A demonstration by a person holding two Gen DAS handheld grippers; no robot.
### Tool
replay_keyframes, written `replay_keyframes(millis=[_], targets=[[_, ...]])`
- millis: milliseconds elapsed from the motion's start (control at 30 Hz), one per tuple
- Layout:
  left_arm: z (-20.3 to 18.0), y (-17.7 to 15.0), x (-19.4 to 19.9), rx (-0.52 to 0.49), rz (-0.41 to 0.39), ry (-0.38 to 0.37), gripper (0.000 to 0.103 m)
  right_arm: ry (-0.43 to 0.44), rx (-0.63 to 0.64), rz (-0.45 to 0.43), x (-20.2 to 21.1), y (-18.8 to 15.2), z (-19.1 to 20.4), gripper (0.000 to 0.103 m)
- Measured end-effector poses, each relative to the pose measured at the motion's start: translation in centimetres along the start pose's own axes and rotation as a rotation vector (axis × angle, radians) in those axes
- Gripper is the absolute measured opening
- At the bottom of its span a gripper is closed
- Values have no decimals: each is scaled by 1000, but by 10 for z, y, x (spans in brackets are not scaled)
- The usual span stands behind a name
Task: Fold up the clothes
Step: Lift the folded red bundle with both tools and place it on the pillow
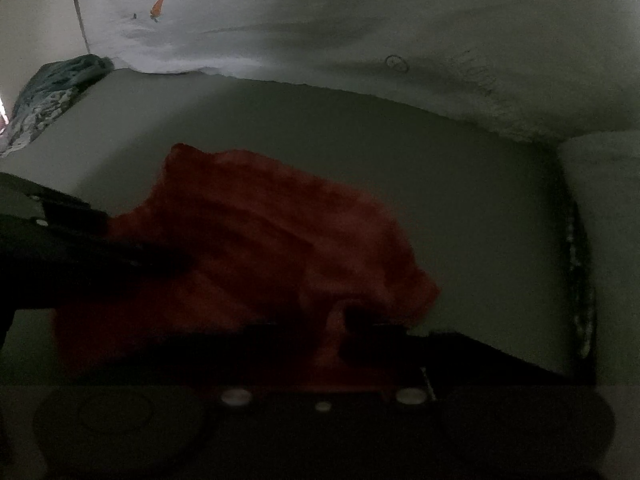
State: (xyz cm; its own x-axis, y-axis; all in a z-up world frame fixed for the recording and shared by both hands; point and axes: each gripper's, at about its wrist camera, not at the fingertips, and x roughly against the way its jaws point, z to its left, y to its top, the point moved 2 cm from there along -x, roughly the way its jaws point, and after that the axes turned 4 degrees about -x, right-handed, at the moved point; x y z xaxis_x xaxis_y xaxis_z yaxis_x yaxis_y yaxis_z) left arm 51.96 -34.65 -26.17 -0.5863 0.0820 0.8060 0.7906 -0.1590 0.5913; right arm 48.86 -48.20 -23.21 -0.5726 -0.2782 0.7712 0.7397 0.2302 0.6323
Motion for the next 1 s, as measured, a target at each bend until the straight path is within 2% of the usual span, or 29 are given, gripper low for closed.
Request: replay_keyframes(millis=[33, 133, 267, 500, 600, 700, 767, 833, 867, 900, 933, 967, 1000], targets=[[2, 1, 2, 24, -8, -3, 8, -8, 4, -6, 2, 0, 3, 8], [8, 11, 15, 89, -74, 3, 7, -20, 27, -53, 21, 3, 12, 5], [-12, 56, 48, 10, -208, -38, 7, -32, -46, -165, 62, 14, 11, 5], [-49, 135, 106, -136, -443, -111, 7, -177, -210, -447, 156, 47, -21, 5], [-91, 179, 131, -261, -549, -211, 7, -298, -257, -581, 203, 55, -38, 5], [-143, 216, 145, -389, -590, -327, 8, -418, -345, -665, 243, 55, -65, 6], [-186, 230, 147, -519, -631, -360, 11, -469, -441, -688, 256, 48, -88, 6], [-224, 235, 135, -615, -637, -348, 17, -525, -553, -680, 258, 35, -114, 9], [-233, 233, 120, -644, -615, -330, 23, -563, -607, -663, 253, 27, -126, 18], [-241, 231, 104, -671, -590, -310, 29, -607, -663, -629, 245, 17, -139, 46], [-249, 228, 87, -697, -565, -290, 47, -652, -713, -586, 235, 7, -152, 61], [-257, 226, 71, -724, -539, -270, 67, -694, -747, -522, 222, -5, -163, 71], [-266, 223, 55, -750, -514, -250, 72, -731, -768, -450, 210, -17, -172, 70]])
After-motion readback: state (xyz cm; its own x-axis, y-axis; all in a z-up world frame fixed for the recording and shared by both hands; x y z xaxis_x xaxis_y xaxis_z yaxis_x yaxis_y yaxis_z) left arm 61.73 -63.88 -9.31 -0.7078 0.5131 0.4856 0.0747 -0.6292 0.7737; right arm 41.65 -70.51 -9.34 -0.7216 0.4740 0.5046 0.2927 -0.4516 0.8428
